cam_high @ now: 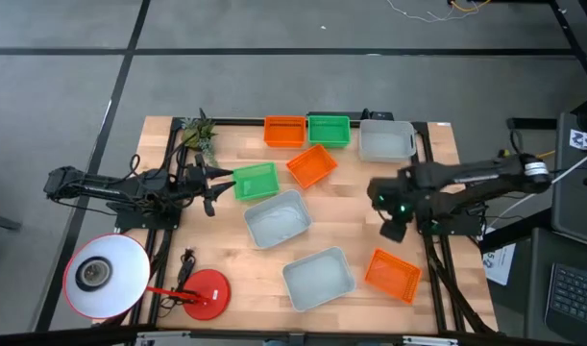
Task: Stack baskets by color
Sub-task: Move the bottom orange bin to the middle right of the table
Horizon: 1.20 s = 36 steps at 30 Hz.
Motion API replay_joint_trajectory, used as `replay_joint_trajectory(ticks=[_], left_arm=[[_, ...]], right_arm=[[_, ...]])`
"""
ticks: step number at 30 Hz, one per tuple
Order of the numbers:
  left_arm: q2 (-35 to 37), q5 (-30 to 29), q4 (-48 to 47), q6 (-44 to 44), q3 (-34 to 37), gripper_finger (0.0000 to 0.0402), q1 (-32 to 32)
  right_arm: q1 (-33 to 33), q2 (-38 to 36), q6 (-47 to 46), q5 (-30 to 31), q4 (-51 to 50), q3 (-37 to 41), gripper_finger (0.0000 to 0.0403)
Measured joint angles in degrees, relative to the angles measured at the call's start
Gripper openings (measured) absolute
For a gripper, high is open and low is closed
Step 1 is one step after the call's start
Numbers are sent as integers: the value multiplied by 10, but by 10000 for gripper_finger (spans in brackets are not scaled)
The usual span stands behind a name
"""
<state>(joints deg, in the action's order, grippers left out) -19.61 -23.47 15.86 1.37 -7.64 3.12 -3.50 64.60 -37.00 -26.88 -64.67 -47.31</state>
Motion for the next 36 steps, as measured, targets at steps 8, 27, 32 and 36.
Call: replay_joint_trajectory(ticks=[8, 27, 32, 36], left_arm=[[0, -30, 0, -4, 0, 153, 0], [0, -31, 0, -5, 0, 153, 0], [0, -31, 0, -5, 0, 153, 0], [0, -31, 0, -6, 0, 153, 0]], right_arm=[[-190, 18, -219, 106, 176, -3, 82], [-223, 288, -214, 159, 164, -3, 64], [-137, 298, -102, 259, 111, -3, 64], [-54, 292, 17, 353, 120, -3, 64]])
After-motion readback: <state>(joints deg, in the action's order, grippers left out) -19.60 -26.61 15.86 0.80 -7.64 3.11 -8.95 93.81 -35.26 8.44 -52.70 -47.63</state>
